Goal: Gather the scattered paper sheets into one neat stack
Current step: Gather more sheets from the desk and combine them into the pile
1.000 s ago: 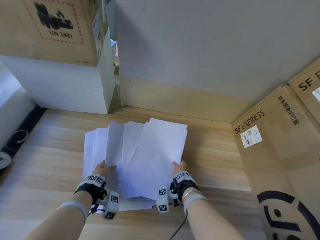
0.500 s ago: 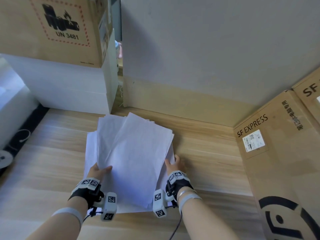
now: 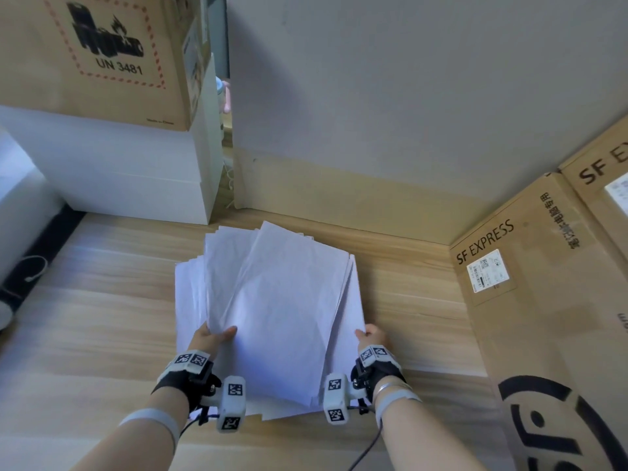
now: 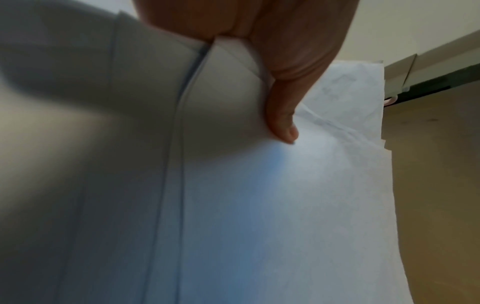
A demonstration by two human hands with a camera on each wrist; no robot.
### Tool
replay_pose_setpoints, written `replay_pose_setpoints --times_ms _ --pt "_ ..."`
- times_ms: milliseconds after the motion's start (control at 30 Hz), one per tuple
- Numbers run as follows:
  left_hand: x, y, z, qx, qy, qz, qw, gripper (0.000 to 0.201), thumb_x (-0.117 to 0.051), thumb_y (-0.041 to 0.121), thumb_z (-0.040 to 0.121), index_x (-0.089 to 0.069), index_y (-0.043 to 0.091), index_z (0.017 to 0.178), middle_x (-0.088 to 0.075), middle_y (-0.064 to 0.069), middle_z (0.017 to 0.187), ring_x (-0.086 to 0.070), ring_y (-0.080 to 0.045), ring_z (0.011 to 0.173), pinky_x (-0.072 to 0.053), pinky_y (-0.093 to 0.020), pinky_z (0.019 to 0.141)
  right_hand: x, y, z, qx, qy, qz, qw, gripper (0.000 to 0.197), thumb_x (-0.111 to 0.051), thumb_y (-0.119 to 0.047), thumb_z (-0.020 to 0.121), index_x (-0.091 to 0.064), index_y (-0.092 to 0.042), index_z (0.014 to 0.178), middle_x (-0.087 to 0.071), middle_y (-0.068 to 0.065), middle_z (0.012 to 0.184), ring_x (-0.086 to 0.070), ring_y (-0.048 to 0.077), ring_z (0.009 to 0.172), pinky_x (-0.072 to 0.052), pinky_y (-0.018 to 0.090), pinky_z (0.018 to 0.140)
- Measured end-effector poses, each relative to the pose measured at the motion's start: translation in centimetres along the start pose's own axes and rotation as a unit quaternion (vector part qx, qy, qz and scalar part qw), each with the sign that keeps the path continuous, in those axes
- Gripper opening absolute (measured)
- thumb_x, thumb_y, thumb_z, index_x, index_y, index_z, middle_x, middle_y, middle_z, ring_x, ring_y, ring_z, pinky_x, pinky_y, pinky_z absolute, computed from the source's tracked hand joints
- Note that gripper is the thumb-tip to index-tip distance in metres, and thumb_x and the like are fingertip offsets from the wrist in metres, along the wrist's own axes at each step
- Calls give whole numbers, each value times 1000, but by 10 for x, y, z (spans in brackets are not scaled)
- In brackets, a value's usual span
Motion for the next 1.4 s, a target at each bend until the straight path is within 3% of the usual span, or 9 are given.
replay_pose_setpoints --times_ms 200,367,500,600,767,900,1067,1233,1400 --pt "43 11 7 -17 74 -17 997 42 -61 -5 83 -49 -17 122 -59 -17 89 -54 -28 81 -39 -36 82 52 4 7 30 111 57 992 20 -46 -5 93 -60 0 108 -64 16 106 -50 22 86 -36 25 75" --pt "58 13 8 -12 97 8 995 44 -62 -5 82 -51 -15 123 -59 -25 100 -51 -28 86 -37 -33 77 77 6 12 -5 197 154 968 28 -48 -10 94 -59 0 118 -63 16 111 -58 31 99 -44 35 82" --pt "48 8 5 1 74 20 997 42 -59 -7 84 -49 -13 125 -57 -12 74 -47 -23 61 -39 -31 58 88 2 17 -11 223 199 954 29 -47 -13 95 -58 2 117 -61 20 117 -56 28 98 -41 32 82" --pt "43 5 9 9 62 31 998 43 -59 -6 84 -49 -12 126 -60 -22 101 -52 -28 85 -41 -35 76 73 -17 20 30 192 176 965 9 -47 -10 93 -54 -6 88 -52 12 89 -45 21 80 -34 27 72" --pt "35 9 12 17 55 44 997 41 -52 -10 86 -48 -14 127 -53 -20 106 -53 -32 85 -38 -34 73 0 -53 5 88 55 137 985 27 -36 9 91 -57 6 108 -52 13 94 -43 18 84 -32 24 72" --pt "27 16 10 18 35 88 995 50 -49 24 94 -43 -5 135 -48 -25 137 -46 -38 126 -35 -36 97 -62 -61 -11 91 -53 29 994 34 -38 1 92 -51 -2 123 -58 10 104 -50 19 88 -41 28 79" --pt "20 22 2 -12 22 205 978 54 -69 11 81 -49 -6 128 -57 -25 129 -55 -37 118 -41 -34 90 -94 -78 -35 117 -146 -76 979 52 -45 -13 94 -33 -22 143 -42 8 142 -51 27 123 -41 29 99" --pt "20 43 -11 -88 26 163 982 41 -66 -1 81 -55 -9 119 -62 -32 118 -61 -37 103 -41 -31 78 -76 -80 -25 79 -140 142 977 97 -66 -18 84 6 -23 150 -44 12 145 -50 27 126 -39 39 108" --pt "-1 77 -26 -141 -15 133 981 39 -64 1 83 -54 -11 119 -63 -30 113 -62 -35 101 -42 -31 80 -25 -105 -25 93 -115 365 919 38 -65 -3 83 -56 -6 120 -63 14 112 -60 30 108 -45 41 100"
Point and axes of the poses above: each hand's wrist, its own z-axis towards the middle knuckle, its own x-axis out of the back of the hand, y = z × x, the point moved 8 cm from there along z, towards the middle knuckle
